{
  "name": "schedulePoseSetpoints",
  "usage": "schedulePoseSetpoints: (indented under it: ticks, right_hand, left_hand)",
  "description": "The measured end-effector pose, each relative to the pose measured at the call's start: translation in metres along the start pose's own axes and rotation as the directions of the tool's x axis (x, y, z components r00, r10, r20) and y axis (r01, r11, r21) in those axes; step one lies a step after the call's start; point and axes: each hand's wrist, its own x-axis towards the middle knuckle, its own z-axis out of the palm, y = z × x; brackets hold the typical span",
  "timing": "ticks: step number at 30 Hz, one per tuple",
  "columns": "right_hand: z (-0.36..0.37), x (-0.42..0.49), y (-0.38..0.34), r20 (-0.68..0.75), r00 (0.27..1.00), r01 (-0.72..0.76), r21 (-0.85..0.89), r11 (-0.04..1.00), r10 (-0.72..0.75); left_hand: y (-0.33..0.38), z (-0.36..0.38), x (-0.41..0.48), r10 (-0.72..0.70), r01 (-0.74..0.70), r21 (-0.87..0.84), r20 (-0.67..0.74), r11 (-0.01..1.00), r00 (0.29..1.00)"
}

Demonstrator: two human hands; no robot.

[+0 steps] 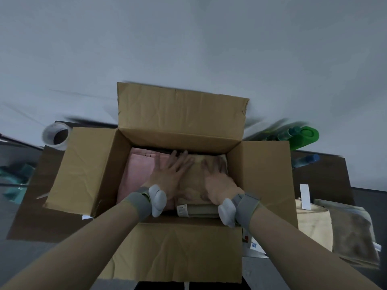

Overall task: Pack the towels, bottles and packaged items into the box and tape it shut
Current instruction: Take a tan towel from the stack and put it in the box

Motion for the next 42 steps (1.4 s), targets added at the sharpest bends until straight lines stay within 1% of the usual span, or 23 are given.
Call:
schedulePoseSetpoints:
  ticks: [2, 7, 14, 20, 24, 26, 31, 33, 36, 38, 40, 42]
  right_hand:
    - [0.003, 0.002, -0.001, 0.038, 0.999, -0.006, 0.017, 1.0, 0.006]
    - [0.006, 0.011, -0.004, 0.077, 0.997, -0.011, 0.054, 0.998, 0.007]
    - [0.013, 0.023, -0.002, 0.027, 1.0, -0.012, 0.091, 0.996, 0.01]
    - [0.018, 0.037, 0.003, -0.009, 1.0, 0.007, 0.096, 0.995, -0.007]
    - [0.02, 0.038, 0.004, -0.017, 1.0, 0.005, 0.113, 0.994, -0.003]
    - [0.019, 0.036, 0.004, -0.008, 1.0, 0.01, 0.11, 0.994, -0.01]
    - [0.002, 0.023, 0.0, 0.025, 0.999, 0.023, 0.077, 0.997, -0.025]
    - [-0.004, 0.013, -0.005, -0.005, 1.0, 0.002, 0.056, 0.998, -0.002]
    - [-0.004, 0.005, -0.01, -0.118, 0.993, -0.017, -0.021, 1.0, 0.014]
    - [-0.003, -0.002, -0.014, -0.151, 0.987, 0.043, -0.034, 0.998, -0.048]
    - [-0.001, -0.006, -0.018, -0.145, 0.984, 0.11, 0.01, 0.994, -0.108]
    - [0.001, -0.005, -0.015, -0.122, 0.986, 0.116, 0.032, 0.993, -0.111]
  left_hand:
    - [-0.007, 0.008, 0.002, 0.007, -0.007, -0.026, -0.01, 1.0, 1.0]
    - [-0.014, 0.024, 0.01, 0.03, -0.029, 0.004, -0.059, 1.0, 0.998]
    - [-0.018, 0.04, 0.017, 0.08, -0.084, -0.021, -0.139, 0.996, 0.987]
    - [-0.023, 0.047, 0.023, 0.12, -0.128, -0.045, -0.158, 0.991, 0.98]
    - [-0.021, 0.049, 0.025, 0.117, -0.125, -0.041, -0.165, 0.991, 0.979]
    - [-0.021, 0.045, 0.023, 0.106, -0.113, -0.04, -0.143, 0.993, 0.984]
    - [-0.022, 0.018, 0.013, 0.08, -0.08, -0.014, -0.034, 0.997, 0.996]
    - [-0.026, 0.004, 0.0, 0.046, -0.044, 0.07, -0.021, 0.997, 0.999]
    - [-0.037, -0.01, -0.021, -0.066, 0.06, 0.093, 0.065, 0.994, 0.996]
    - [-0.046, -0.014, -0.04, -0.166, 0.152, 0.105, 0.149, 0.983, 0.975]
    - [-0.053, -0.011, -0.055, -0.235, 0.222, 0.084, 0.202, 0.971, 0.951]
    - [-0.056, -0.005, -0.058, -0.255, 0.254, 0.035, 0.246, 0.967, 0.935]
